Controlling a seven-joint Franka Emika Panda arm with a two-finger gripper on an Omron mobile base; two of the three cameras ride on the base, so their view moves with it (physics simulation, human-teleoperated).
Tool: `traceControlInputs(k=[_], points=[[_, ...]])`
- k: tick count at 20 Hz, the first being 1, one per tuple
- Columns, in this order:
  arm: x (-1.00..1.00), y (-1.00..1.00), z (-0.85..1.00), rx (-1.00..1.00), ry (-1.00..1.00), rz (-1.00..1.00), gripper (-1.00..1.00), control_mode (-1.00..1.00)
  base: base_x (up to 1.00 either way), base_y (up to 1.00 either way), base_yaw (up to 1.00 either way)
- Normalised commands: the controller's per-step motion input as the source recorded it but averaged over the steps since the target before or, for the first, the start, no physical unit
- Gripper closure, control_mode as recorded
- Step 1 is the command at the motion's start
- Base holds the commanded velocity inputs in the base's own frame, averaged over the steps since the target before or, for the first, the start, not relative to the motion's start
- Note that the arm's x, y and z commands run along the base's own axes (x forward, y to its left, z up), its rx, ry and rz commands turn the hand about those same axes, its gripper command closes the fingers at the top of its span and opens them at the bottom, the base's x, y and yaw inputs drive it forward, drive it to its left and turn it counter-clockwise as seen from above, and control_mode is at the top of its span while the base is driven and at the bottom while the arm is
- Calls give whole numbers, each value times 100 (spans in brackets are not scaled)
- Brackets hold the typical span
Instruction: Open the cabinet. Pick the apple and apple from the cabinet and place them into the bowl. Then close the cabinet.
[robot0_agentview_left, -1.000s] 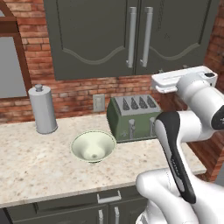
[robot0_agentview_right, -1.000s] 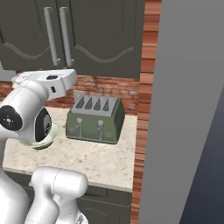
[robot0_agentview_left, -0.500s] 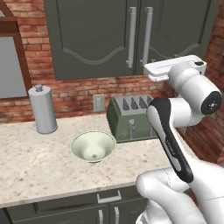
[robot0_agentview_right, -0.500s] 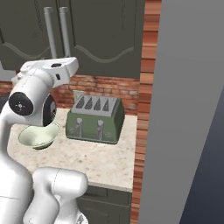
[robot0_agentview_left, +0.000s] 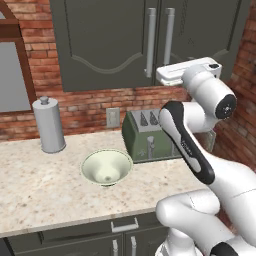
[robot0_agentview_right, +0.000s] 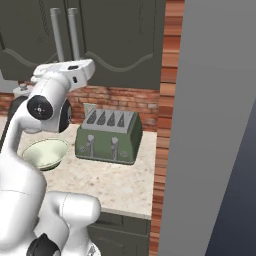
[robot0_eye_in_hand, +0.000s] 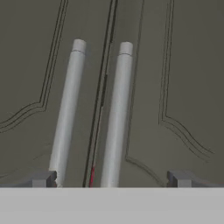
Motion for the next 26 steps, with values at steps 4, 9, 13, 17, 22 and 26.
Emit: traceControlInputs(k=[4,9,13,17,22,26], points=[[73,0,0,0,0,0,-100,-100,0,0,0],[90,0,0,0,0,0,-100,-100,0,0,0],[98,0,-3,0,0,0,-100,-100,0,0,0],[100,0,-15,0,0,0,-100,-100,0,0,0],[92,7,-15,0,0,-1,100,-100,0,0,0],[0,0,0,0,0,0,100,-100,0,0,0]])
